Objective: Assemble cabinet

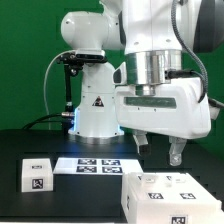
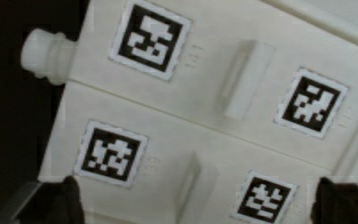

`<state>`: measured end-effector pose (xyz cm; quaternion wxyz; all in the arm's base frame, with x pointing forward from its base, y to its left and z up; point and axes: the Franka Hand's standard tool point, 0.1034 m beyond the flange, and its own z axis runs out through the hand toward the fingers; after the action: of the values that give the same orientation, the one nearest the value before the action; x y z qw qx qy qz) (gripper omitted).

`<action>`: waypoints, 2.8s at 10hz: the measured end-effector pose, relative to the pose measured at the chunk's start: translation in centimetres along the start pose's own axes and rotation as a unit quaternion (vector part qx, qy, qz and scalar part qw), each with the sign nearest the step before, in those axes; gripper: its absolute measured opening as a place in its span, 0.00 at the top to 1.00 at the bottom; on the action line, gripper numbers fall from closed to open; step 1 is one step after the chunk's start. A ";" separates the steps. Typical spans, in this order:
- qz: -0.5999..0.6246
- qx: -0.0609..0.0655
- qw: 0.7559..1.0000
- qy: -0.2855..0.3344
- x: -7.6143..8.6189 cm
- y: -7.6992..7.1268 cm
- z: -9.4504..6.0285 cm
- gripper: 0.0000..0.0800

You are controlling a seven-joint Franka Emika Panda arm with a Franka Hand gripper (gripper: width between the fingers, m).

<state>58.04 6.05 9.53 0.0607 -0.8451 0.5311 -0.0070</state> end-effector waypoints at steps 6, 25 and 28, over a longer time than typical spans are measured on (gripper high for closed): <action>-0.325 0.020 0.945 0.021 -3.5 2.3 -0.7 0.19; -0.506 -0.001 0.857 0.098 -3.3 7.8 4.7 0.19; -0.492 0.001 0.865 0.096 -4.0 6.3 6.1 0.19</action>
Offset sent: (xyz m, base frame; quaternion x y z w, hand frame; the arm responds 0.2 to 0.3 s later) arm -0.0361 0.0266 0.0103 0.0437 0.0291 -0.4009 0.9146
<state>51.08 7.56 2.98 -0.0012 -0.9919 0.0495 -0.1174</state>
